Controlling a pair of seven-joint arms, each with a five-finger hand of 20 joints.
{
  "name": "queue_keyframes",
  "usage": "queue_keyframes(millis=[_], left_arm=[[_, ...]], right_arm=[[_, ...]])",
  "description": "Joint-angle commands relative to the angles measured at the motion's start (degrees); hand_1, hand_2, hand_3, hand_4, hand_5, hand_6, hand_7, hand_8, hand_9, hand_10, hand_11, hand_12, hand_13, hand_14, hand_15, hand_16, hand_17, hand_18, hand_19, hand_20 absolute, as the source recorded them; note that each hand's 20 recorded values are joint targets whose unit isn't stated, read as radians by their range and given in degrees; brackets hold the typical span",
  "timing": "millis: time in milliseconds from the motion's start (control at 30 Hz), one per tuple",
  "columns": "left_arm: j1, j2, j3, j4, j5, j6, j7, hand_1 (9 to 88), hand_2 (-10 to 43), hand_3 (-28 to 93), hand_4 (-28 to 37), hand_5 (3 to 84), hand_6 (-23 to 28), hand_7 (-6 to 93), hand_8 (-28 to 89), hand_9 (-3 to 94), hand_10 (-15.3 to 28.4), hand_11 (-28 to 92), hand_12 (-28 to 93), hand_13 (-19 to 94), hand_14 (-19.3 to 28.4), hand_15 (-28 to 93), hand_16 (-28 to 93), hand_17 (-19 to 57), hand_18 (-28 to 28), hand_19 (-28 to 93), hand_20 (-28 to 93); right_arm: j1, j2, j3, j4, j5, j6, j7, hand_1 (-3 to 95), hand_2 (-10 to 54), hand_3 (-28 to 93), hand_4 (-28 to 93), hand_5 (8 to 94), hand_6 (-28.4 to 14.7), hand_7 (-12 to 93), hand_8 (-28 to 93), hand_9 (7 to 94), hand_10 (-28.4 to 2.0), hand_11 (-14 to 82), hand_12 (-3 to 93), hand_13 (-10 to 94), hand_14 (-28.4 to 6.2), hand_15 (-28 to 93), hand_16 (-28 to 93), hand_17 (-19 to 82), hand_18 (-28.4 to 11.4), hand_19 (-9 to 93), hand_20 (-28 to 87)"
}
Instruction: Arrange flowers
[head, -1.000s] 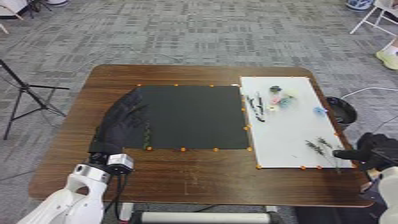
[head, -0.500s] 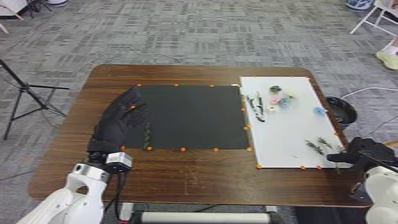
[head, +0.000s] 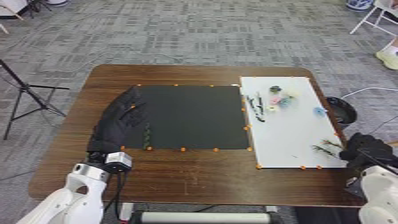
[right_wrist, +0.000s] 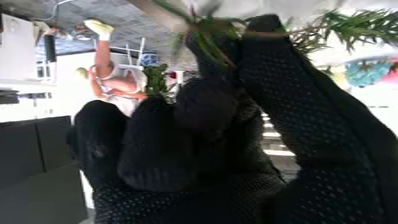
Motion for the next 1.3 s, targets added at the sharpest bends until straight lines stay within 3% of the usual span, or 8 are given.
queue_keyframes(millis=[33, 233, 433, 733, 1000, 1200, 1300], left_arm=[[0.6, 0.39, -0.60, -0.34, -0.37, 0.32, 0.83, 28.2, -4.9, 66, -25.6, 23.0, 1.7, 17.3, -8, 17.5, 9.8, 14, 19, 16, 13.0, 25, 6, -10.5, 19.1, 36, 12], [-0.1, 1.86, -0.50, -0.18, -0.43, 0.27, 0.82, 28.2, -4.9, 66, -25.6, 23.1, 1.8, 17.0, -8, 17.4, 9.7, 14, 19, 16, 13.0, 25, 6, -10.6, 19.1, 36, 12], [-3.3, 2.99, 0.97, 0.75, -0.41, -0.81, 0.37, 28.2, -5.0, 66, -25.5, 23.2, 1.8, 16.9, -8, 17.4, 9.7, 14, 19, 16, 12.9, 25, 6, -10.6, 19.1, 36, 12], [-9.1, 4.59, 3.46, 2.44, 0.03, -2.58, -0.61, 28.2, -4.9, 66, -25.5, 23.2, 1.8, 16.9, -8, 17.4, 9.7, 14, 19, 16, 12.9, 25, 6, -10.6, 19.1, 36, 12], [-19.6, 8.65, 9.72, 4.74, -0.20, -3.73, 0.41, 28.3, -4.9, 66, -25.5, 23.0, 1.6, 16.8, -8, 17.5, 9.7, 14, 19, 16, 13.0, 25, 6, -10.6, 19.1, 36, 12], [-25.3, 10.17, 13.85, 5.52, -0.30, -4.50, 0.83, 28.1, -4.9, 66, -25.4, 22.8, 1.6, 16.8, -8, 17.4, 9.7, 14, 19, 16, 12.9, 24, 6, -10.6, 19.1, 36, 12], [-29.7, 11.06, 17.21, 6.20, -0.29, -4.61, 0.92, 28.2, -5.0, 66, -25.5, 22.9, 1.6, 16.8, -8, 17.4, 9.7, 14, 19, 16, 12.9, 24, 6, -10.6, 19.0, 36, 12]], right_arm=[[6.4, 3.3, -1.7, -3.5, 2.9, 8.1, -5.3, 34.6, -0.2, 82, -10, 69.7, 3.8, 63, 37, 86.6, -5.6, 70.1, 45.9, 90, -1.9, 82, 34, 64, -17.1, 93, 72], [24.2, 2.3, -17.0, -4.4, 3.7, 8.3, -7.0, 32.2, 2.8, 83, -9, 71.1, 3.6, 62, 42, 88.2, -5.3, 70.7, 46.0, 91, -1.6, 83, 34, 66, -17.0, 93, 74], [39.4, -7.1, -36.1, 0.1, 4.4, 10.2, -8.6, 35.5, -0.3, 82, -10, 74.7, 3.5, 57, 33, 90.1, -5.5, 66.5, 46.6, 92, -1.7, 82, 34, 66, -17.2, 93, 74], [50.1, -20.4, -53.4, 11.5, 0.6, 2.1, -8.5, 37.3, -1.4, 82, -11, 77.9, 2.7, 52, 30, 90.6, -5.3, 64.3, 46.6, 93, -1.9, 81, 34, 67, -17.4, 93, 74], [55.6, -26.2, -61.0, 16.9, 2.4, -2.8, -6.1, 39.0, -3.1, 81, -13, 79.1, 2.7, 49, 28, 91.1, -5.3, 63.0, 45.8, 93, -1.6, 81, 34, 67, -17.1, 93, 74], [59.0, -30.2, -64.2, 19.2, 3.8, -5.7, -4.3, 39.8, -3.8, 81, -14, 79.7, 2.8, 47, 28, 91.4, -5.3, 61.8, 45.3, 93, -1.4, 80, 34, 67, -16.9, 93, 73], [60.6, -32.6, -64.6, 22.4, 5.3, -6.7, -2.9, 39.8, -3.8, 81, -14, 80.0, 2.8, 47, 27, 91.5, -5.2, 61.5, 45.1, 93, -1.3, 80, 34, 67, -16.8, 93, 73]])
